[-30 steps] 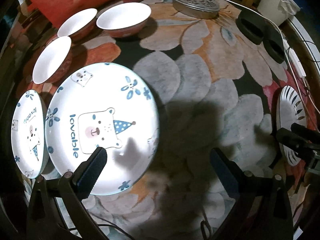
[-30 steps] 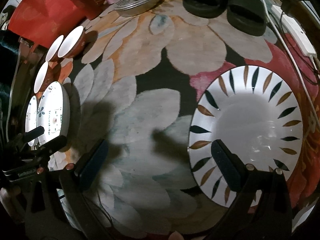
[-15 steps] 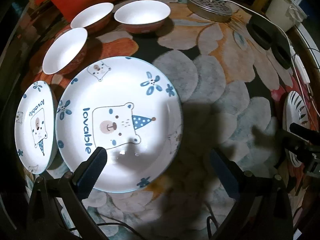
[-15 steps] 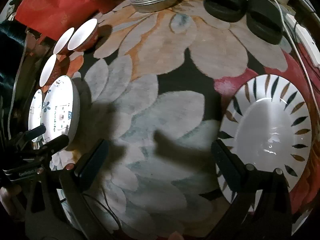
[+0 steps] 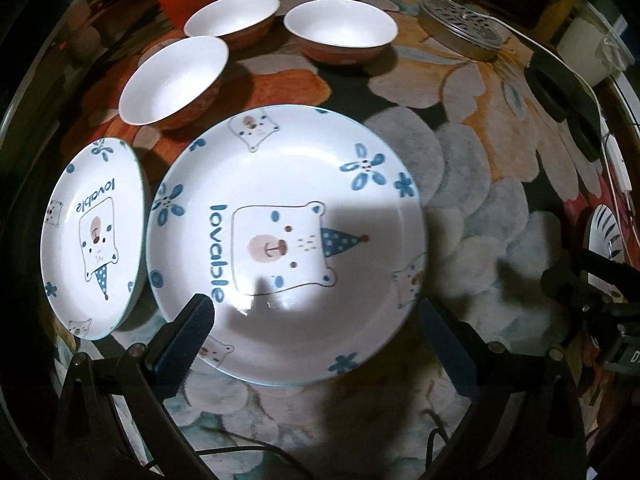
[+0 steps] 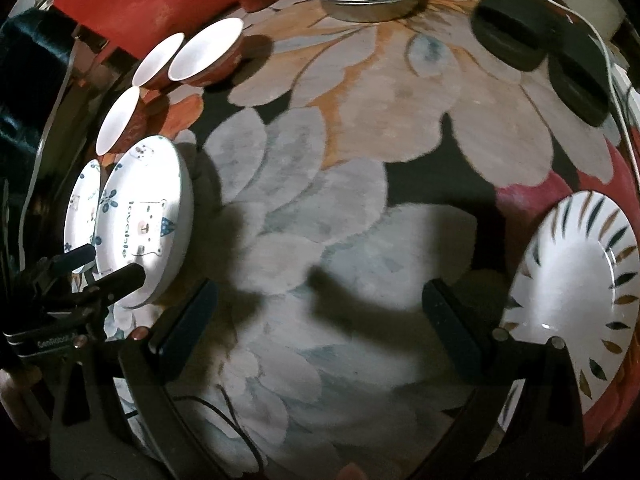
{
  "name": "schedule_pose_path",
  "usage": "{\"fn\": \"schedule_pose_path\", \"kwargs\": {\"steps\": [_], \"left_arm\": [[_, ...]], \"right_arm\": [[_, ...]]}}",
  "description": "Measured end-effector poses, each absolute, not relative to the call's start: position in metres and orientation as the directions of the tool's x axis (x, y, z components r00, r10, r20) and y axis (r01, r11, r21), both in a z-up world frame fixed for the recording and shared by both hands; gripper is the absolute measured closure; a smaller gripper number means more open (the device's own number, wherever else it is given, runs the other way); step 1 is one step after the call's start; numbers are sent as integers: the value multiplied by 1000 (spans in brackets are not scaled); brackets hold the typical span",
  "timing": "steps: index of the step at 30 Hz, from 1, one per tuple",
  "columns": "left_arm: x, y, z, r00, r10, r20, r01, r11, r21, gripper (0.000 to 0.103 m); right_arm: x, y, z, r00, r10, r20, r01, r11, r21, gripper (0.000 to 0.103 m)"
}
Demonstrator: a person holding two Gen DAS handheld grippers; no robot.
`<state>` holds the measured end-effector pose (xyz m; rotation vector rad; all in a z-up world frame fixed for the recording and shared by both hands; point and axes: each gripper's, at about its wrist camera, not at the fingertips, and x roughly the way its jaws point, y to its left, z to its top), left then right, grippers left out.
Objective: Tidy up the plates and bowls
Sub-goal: 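Move both tools back toward the large lovable bear plate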
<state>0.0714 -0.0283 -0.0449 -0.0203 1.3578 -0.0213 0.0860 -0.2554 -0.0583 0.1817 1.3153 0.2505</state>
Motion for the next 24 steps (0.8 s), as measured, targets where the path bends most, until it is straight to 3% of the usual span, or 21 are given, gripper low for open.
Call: {"fn": "schedule_pose_path", "kwargs": {"steps": [24], "left_arm": [[65,15,-55,194,-10,-981,-97,995,-30,1]], "right_arm": [[104,-186,-66,207,321,-924,-202,938,281,0]]}}
